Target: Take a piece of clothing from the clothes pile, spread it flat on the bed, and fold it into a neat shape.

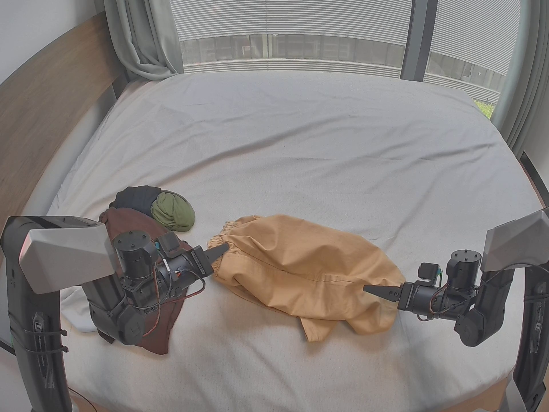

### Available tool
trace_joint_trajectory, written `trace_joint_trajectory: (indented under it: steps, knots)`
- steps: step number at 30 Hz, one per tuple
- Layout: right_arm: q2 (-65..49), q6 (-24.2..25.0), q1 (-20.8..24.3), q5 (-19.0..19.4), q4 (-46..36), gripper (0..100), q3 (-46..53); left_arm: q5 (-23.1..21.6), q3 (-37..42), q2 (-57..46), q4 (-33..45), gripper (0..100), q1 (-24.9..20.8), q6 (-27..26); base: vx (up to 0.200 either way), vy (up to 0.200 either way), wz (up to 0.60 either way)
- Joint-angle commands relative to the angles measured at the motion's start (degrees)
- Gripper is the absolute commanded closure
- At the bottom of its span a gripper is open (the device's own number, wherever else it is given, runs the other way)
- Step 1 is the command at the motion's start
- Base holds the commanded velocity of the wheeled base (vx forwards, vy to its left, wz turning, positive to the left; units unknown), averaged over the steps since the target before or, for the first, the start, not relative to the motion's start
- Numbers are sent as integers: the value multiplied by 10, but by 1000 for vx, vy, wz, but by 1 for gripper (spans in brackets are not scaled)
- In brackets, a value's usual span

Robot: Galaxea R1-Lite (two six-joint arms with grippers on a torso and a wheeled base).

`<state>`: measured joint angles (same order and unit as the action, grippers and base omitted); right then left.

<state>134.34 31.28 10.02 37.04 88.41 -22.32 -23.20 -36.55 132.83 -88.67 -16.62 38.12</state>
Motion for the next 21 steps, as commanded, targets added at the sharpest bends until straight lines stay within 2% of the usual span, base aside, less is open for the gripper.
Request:
trace_joint_trajectory:
  steps: [1, 11, 21]
  knots:
    - [3, 0, -1, 0, 0, 100, -1, 0, 0, 0, 0, 100, 0, 0, 0, 0, 0]
    - [-5, 0, -6, 0, 0, 100, 0, 0, -2, 0, 0, 100, 0, 0, 0, 0, 0]
    - [-117, 25, 0, 1, -1, 100, 32, 0, -4, -18, 0, 100, 1, -2, 0, 0, 0]
